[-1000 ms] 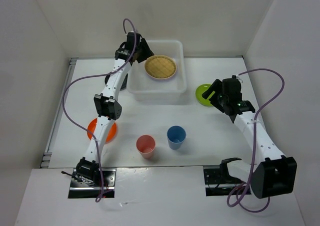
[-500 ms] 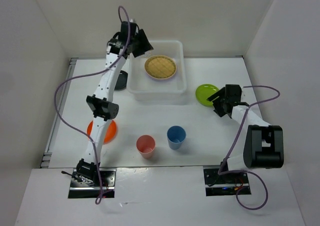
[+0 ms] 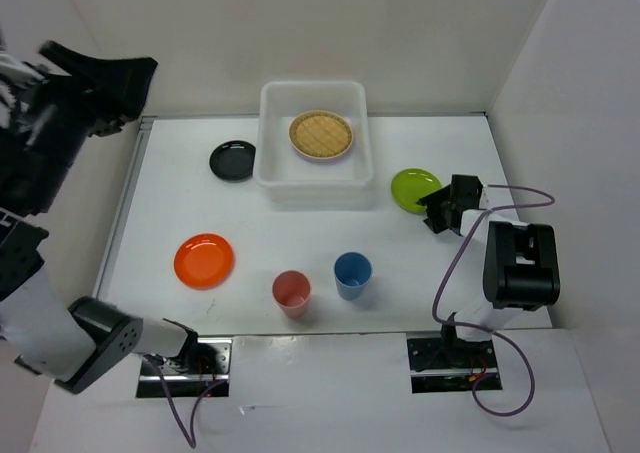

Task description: Place the mixed dishes into the plastic bin

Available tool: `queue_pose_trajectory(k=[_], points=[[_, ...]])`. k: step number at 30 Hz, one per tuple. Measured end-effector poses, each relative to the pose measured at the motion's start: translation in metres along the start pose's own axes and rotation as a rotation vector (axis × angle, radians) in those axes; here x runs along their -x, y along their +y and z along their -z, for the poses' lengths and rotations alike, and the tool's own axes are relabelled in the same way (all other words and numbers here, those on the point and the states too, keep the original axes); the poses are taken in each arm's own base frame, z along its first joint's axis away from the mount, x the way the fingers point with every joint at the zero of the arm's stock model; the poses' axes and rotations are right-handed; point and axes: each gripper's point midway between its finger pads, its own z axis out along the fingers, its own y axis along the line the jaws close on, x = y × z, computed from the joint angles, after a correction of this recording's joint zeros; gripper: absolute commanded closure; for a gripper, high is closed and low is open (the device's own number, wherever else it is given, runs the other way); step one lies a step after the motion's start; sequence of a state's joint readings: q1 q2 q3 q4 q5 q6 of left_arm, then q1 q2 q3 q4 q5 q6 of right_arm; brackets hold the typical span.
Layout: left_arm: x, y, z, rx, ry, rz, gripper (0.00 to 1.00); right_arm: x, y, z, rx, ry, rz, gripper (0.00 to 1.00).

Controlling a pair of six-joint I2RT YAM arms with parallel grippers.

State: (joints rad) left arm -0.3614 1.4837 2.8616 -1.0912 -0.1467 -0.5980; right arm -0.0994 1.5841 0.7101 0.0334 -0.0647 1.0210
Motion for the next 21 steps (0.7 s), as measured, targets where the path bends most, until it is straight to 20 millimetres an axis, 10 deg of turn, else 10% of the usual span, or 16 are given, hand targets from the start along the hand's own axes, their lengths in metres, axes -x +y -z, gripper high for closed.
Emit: queue_pose_trajectory(k=[8, 21], points=[[-0.181, 0.123, 0.016, 0.343, 0.423, -0.074, 0.32, 0.013, 0.008, -0.013, 0.043, -0.017, -0.074, 0.45], [-0.237, 0.151, 0.011, 0.39, 0.517, -0.061, 0.28, 0.021, 0.008, -0.033, 0.044, -0.005, -0.151, 0.91]])
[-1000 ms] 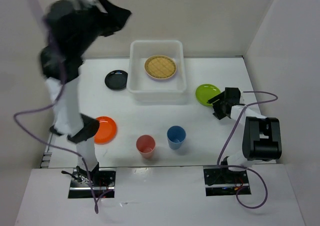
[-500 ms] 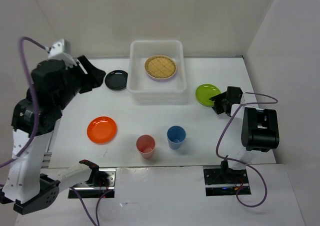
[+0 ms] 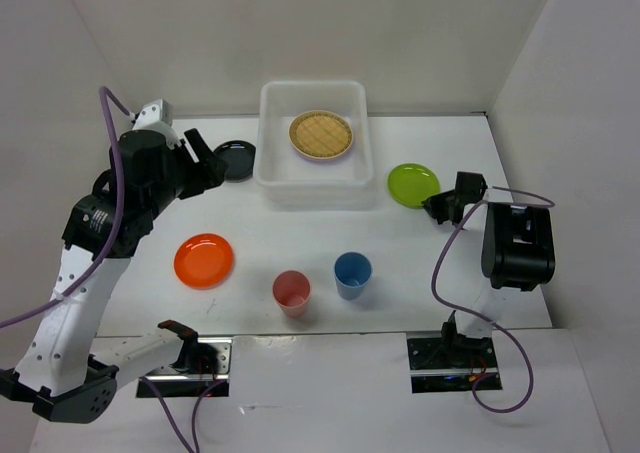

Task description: Place the mixed dishes into the plastic bin

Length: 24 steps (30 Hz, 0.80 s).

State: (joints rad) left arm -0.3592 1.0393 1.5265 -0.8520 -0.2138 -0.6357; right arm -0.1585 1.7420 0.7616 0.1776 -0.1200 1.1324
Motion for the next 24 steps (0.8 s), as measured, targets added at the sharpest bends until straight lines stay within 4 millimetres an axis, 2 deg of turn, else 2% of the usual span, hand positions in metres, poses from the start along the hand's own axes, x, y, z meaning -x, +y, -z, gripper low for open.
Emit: queue_pose_trajectory(k=[4, 9, 13, 19, 24], points=[[0.001, -0.001, -0.001, -0.009, -0.004, 0.003, 0.26, 0.001, 0.001, 0.0, 0.004, 0.001, -0.004, 1.0], [0.002, -0.005, -0.003, -0.029, -0.009, 0.008, 0.26, 0.005, 0.002, 0.004, 0.012, 0.003, -0.007, 1.0], [-0.003, -0.005, -0.009, -0.036, 0.004, 0.008, 0.26, 0.014, 0.01, 0.025, 0.02, -0.023, 0.018, 1.0], [-0.014, -0.004, -0.016, -0.047, 0.036, 0.007, 0.26, 0.048, 0.06, 0.081, 0.158, -0.143, 0.082, 1.0], [-0.018, -0.003, -0.021, -0.051, 0.044, 0.012, 0.26, 0.06, 0.121, 0.128, 0.315, -0.204, 0.161, 1.0]])
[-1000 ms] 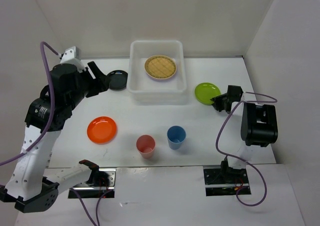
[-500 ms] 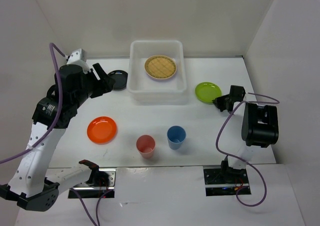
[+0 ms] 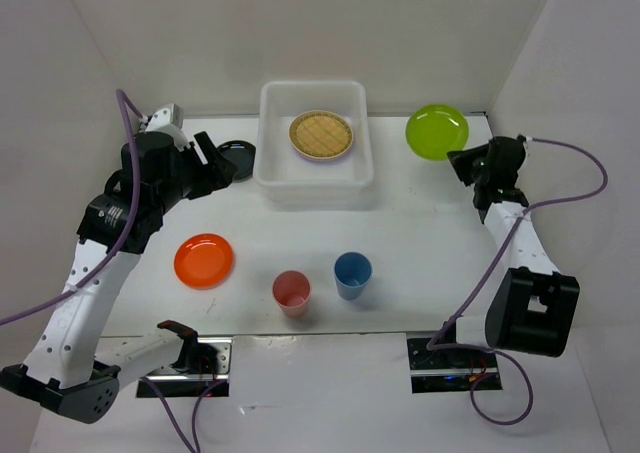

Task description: Place the mixed dishes into the plastic bin

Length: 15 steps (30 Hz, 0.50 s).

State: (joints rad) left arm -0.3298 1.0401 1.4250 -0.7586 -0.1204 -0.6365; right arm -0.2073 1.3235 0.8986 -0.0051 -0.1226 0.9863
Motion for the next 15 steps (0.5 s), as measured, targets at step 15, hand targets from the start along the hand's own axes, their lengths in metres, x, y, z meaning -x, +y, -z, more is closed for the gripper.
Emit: queue_pose_trajectory(k=[15], points=[[-0.003, 0.006, 0.009, -0.024, -0.015, 0.047, 0.26, -0.185, 0.169, -0.032, 0.333, 0.395, 0.255, 1.0]])
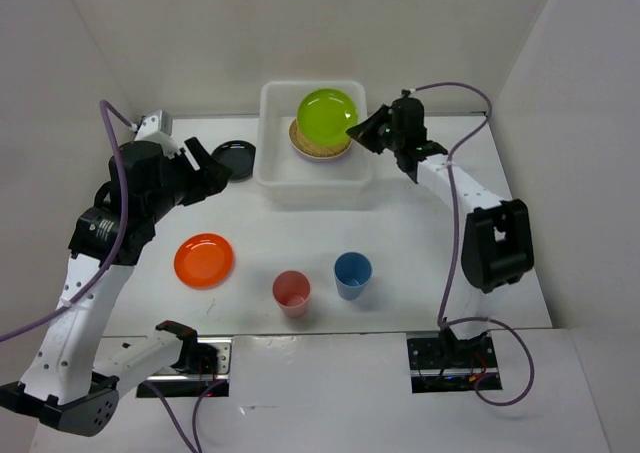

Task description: Place the mixed dishes into the plastic bin

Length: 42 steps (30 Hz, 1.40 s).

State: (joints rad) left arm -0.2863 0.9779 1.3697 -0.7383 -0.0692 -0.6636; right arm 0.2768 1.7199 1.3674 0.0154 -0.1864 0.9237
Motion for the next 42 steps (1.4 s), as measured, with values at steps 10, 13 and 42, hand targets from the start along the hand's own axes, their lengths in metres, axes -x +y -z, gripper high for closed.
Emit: queue_pose_trajectory(k=[10, 13, 42], points=[[-0.011, -0.003, 0.001, -0.028, 0.036, 0.023, 0.26, -0.055, -0.029, -0.086, -0.091, 0.109, 0.008, 1.0], [-0.015, -0.002, -0.001, -0.027, 0.047, 0.023, 0.26, -0.056, -0.036, -0.097, -0.137, 0.085, -0.01, 1.0], [-0.02, 0.013, -0.006, 0.003, 0.02, 0.09, 0.19, -0.061, -0.065, -0.142, -0.36, -0.012, -0.036, 0.16]])
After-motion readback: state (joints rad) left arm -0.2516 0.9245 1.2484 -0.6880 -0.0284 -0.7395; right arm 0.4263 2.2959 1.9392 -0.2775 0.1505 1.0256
